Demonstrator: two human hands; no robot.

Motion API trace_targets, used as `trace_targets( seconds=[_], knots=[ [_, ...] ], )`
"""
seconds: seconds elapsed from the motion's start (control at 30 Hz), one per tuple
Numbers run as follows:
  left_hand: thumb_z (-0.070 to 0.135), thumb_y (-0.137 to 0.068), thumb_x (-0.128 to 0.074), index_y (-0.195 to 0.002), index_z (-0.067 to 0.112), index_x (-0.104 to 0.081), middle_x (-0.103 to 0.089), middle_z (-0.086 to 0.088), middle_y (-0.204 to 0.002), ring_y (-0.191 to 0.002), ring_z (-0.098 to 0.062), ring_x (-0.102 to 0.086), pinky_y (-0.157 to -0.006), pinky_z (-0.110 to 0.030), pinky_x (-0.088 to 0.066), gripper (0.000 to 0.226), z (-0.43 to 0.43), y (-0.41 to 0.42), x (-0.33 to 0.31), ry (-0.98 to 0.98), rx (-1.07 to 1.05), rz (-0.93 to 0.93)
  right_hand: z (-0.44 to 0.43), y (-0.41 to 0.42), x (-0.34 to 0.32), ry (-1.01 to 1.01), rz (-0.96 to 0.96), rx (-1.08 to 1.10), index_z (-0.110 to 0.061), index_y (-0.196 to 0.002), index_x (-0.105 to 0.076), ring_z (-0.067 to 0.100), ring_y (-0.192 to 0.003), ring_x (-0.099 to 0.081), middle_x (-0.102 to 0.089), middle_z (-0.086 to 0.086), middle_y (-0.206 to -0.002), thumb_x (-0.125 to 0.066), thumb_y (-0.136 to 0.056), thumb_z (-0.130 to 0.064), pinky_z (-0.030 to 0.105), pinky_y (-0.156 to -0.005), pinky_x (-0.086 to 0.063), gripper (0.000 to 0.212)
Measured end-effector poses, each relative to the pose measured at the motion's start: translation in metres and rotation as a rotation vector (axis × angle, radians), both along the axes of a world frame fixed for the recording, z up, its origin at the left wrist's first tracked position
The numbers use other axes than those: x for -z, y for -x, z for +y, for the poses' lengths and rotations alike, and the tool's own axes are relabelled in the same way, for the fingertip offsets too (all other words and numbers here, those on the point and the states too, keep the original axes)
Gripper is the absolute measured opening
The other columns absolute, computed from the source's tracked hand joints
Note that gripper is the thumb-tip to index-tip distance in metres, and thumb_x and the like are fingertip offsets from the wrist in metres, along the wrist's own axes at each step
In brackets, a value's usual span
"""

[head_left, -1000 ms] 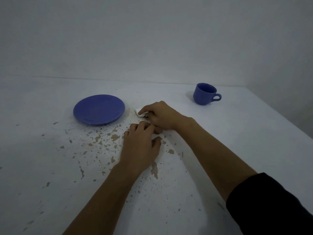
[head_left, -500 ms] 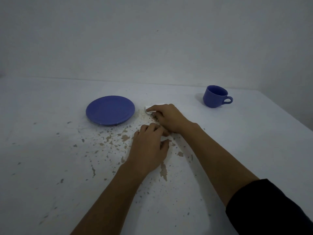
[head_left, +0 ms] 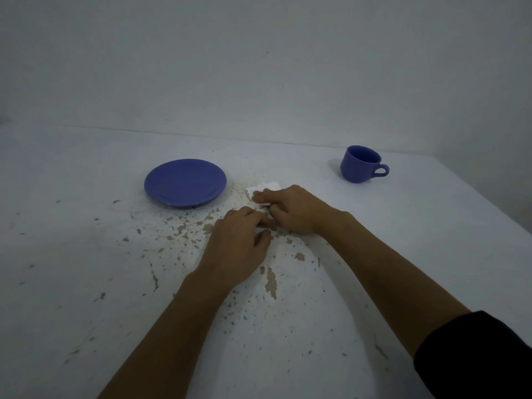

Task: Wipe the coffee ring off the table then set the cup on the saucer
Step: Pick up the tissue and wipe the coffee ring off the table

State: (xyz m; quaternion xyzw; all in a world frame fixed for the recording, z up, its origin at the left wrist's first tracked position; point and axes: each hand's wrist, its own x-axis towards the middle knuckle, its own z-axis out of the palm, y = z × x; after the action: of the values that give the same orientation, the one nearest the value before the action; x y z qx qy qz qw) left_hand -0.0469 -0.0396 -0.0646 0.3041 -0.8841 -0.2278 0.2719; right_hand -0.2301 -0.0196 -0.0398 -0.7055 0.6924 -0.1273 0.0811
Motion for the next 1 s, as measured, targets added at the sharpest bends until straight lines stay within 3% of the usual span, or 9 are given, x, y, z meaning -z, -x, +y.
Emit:
trace_targets(
  seconds=[0.13,0.23,0.37,0.5,0.67,0.83,1.0],
  knots=[
    [0.031,-0.09,-0.055,-0.111,0.025,-0.066,-0.063,0.004,-0.117,-0.105,-0.014,-0.053,-0.095,-0.034,-0.044,0.025,0.002,0.0,0.001,0.011,0.003,-0.025,-0.009,-0.001,-0.009,0.129,-0.277,0.118,-0.016,-0.119,-0.066,0.015,-0.109,-0.061,-0.067,0.001,-0.122,-0.041,-0.099,-0.026,0.022,-0.093,-0.044,0.033],
    [0.033,-0.09,-0.054,-0.113,0.028,-0.065,-0.061,0.005,-0.12,-0.108,-0.013,-0.051,-0.094,-0.03,-0.038,0.026,0.001,0.001,0.004,0.011,-0.011,-0.051,-0.013,-0.004,-0.004,0.209,-0.227,0.165,-0.01,-0.114,-0.069,0.019,-0.107,-0.064,-0.069,0.007,-0.119,-0.057,-0.093,-0.02,0.02,-0.09,-0.045,0.026],
    [0.033,-0.089,-0.055,-0.113,0.028,-0.064,-0.061,0.005,-0.118,-0.108,-0.015,-0.051,-0.094,-0.035,-0.042,0.026,0.001,0.001,0.004,0.022,-0.016,-0.042,-0.011,-0.02,0.014,0.223,-0.144,0.164,-0.003,-0.117,-0.066,0.032,-0.11,-0.062,-0.068,0.018,-0.119,-0.055,-0.095,-0.016,0.041,-0.097,-0.045,0.028],
    [0.035,-0.089,-0.054,-0.115,0.027,-0.063,-0.06,0.004,-0.118,-0.108,-0.017,-0.05,-0.094,-0.038,-0.043,0.029,0.002,0.003,0.002,0.043,-0.026,-0.062,-0.005,-0.02,0.011,0.211,-0.07,0.125,-0.01,-0.123,-0.064,0.028,-0.113,-0.062,-0.065,0.014,-0.125,-0.053,-0.097,-0.019,0.037,-0.101,-0.044,0.03],
    [0.036,-0.089,-0.054,-0.116,0.029,-0.062,-0.057,0.005,-0.123,-0.111,-0.016,-0.049,-0.096,-0.036,-0.041,0.029,0.002,0.001,0.0,0.014,-0.016,-0.077,0.0,-0.005,-0.004,0.166,-0.017,0.029,-0.002,-0.101,-0.074,0.028,-0.096,-0.069,-0.073,0.016,-0.107,-0.059,-0.091,-0.007,0.038,-0.09,-0.05,0.019],
    [0.036,-0.09,-0.054,-0.115,0.029,-0.062,-0.056,0.007,-0.121,-0.111,-0.014,-0.048,-0.097,-0.038,-0.041,0.028,0.003,0.0,-0.001,0.017,-0.013,-0.069,-0.01,0.006,-0.009,0.419,-0.236,0.317,-0.007,-0.097,-0.075,0.015,-0.084,-0.068,-0.076,0.009,-0.096,-0.067,-0.084,-0.007,0.017,-0.079,-0.05,0.015],
    [0.036,-0.091,-0.053,-0.117,0.03,-0.061,-0.054,0.007,-0.124,-0.114,-0.014,-0.046,-0.099,-0.036,-0.039,0.028,0.004,0.003,0.0,0.011,-0.026,-0.094,-0.041,0.003,-0.009,0.516,-0.493,0.532,-0.013,-0.099,-0.075,0.009,-0.087,-0.068,-0.076,0.002,-0.098,-0.068,-0.083,-0.013,0.012,-0.077,-0.048,0.018]
  ],
)
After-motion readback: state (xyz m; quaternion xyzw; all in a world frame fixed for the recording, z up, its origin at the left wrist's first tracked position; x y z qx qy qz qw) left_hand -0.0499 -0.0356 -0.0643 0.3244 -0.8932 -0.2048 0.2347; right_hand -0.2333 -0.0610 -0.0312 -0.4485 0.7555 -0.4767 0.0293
